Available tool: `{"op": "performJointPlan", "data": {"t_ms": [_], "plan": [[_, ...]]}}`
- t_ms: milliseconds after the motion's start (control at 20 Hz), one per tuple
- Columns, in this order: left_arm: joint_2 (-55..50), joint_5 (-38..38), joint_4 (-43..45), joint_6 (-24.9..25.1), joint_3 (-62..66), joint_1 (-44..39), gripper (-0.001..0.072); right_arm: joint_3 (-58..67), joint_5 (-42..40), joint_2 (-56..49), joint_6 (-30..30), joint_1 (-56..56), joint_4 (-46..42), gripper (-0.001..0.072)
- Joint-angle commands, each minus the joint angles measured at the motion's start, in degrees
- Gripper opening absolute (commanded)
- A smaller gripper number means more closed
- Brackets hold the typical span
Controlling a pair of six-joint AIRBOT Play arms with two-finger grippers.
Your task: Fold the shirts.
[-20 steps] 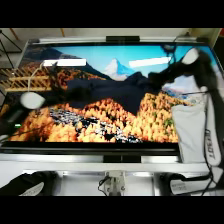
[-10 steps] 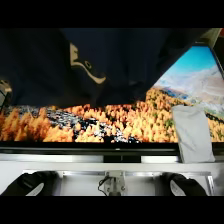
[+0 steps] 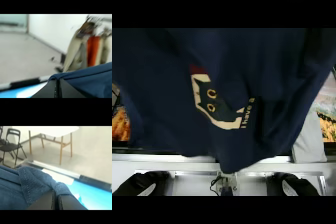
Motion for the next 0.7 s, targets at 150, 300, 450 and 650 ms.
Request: {"op": "performJointPlan", "data": {"t_ms": [150, 300, 450, 650], "plan": [[-15.7, -12.2, 15.1, -6.0, 0.1, 6.5, 0.0029, 0.1, -9.5, -21.8, -0.1, 1.7, -1.7, 0.0071], [-24.5, -12.2, 14.9, -9.8, 0.1, 12.1, 0.003, 0.1, -18.6, -33.4, -0.1, 5.2, -1.7, 0.0072], [-32.3, -12.2, 14.4, -9.7, 0.1, 15.2, 0.0031, 0.1, -23.1, -43.3, 2.7, 7.9, -1.6, 0.0071], [-41.2, -12.2, 12.8, -9.7, 0.1, 15.5, 0.0031, 0.1, -15.7, -51.0, 6.7, 8.5, -1.3, 0.0072]]}}
